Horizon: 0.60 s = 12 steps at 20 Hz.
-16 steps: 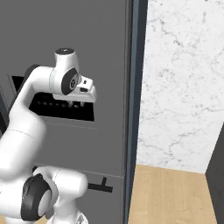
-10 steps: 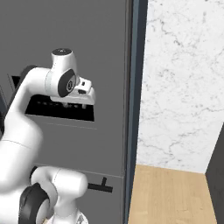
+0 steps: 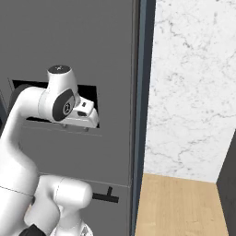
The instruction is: Grab a lemon wedge from the fridge and one ice cube from the ice bowl, and put them in the glass of lemonade.
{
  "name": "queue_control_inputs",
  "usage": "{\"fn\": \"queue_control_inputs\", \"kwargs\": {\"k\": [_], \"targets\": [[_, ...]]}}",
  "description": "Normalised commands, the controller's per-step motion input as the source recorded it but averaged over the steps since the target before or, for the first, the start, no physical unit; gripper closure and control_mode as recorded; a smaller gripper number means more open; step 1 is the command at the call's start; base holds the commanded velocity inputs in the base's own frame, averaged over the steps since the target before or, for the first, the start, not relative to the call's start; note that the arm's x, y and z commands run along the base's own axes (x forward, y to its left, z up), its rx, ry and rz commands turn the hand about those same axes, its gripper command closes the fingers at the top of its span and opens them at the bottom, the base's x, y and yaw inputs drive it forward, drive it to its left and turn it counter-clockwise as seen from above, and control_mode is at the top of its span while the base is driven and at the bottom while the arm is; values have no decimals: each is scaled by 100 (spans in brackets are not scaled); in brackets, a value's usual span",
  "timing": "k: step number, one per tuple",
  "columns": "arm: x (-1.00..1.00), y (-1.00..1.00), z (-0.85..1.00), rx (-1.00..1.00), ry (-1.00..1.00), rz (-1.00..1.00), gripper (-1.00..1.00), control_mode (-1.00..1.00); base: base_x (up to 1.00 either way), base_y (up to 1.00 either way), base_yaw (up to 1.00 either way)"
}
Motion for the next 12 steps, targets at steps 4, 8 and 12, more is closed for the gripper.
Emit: {"fn": "queue_control_inputs", "kwargs": {"k": [4,8,12], "targets": [[-21,0,-1,0,0,0,-100,-100,0,0,0],[-1,0,-4,0,1,0,-100,100,-3,4,0],[0,0,0,0,0,0,-100,100,-1,50,0]]}}
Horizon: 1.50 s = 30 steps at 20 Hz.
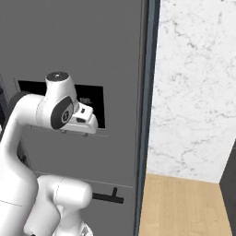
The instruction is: Grab a lemon wedge from the fridge and one ice cube from the ice bowl, and put them in the glass of lemonade.
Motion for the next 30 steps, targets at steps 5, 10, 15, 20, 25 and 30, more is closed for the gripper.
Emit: {"fn": "queue_control_inputs", "kwargs": {"k": [5,10,15,20,25,30], "targets": [[0,0,0,0,0,0,-100,100,0,97,0],[0,0,0,0,0,0,-100,100,11,100,-1],[0,0,0,0,0,0,-100,100,32,100,-3],[0,0,0,0,0,0,-100,100,52,100,-11],[0,0,0,0,0,0,-100,100,62,100,-18],[0,0,0,0,0,0,-100,100,69,90,-19]]}}
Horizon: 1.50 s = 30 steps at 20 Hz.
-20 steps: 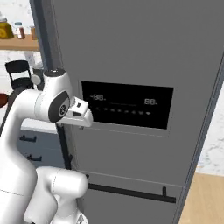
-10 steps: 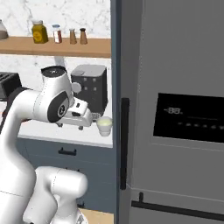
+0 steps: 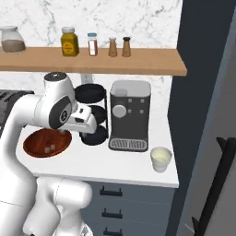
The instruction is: Grab a lemon wedge from the fridge and one ice cube from the ice bowl, and put them in the glass of lemonade.
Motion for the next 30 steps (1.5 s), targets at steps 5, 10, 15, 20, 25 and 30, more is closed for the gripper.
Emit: {"fn": "queue_control_inputs", "kwargs": {"k": [5,10,15,20,25,30], "targets": [[0,0,0,0,0,0,-100,100,57,58,-15],[14,44,-28,0,0,-2,-100,-100,0,0,0],[11,58,-53,0,0,0,-100,-100,0,0,0],[11,61,-52,0,4,0,-100,-100,0,0,0],[18,51,-43,0,8,19,-100,-100,0,0,0],[22,45,-29,-1,13,28,-100,-100,0,0,0]]}}
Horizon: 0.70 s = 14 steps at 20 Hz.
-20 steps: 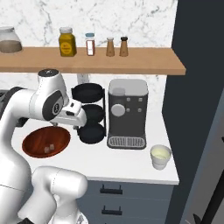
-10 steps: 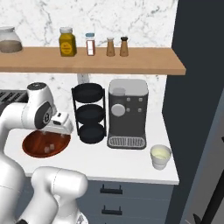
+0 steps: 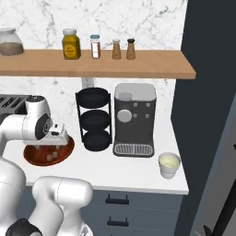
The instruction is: Grab a lemon wedge from the fridge and one ice cube from the ice bowl, and put them in the glass of lemonade.
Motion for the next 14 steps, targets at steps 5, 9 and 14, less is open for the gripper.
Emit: {"fn": "queue_control_inputs", "kwargs": {"k": [5,9,14], "targets": [[13,43,-31,-5,9,19,-100,-100,0,0,0],[22,40,-25,-7,12,1,-100,-100,0,0,0],[18,7,-13,-2,1,0,-100,-100,0,0,0]]}}
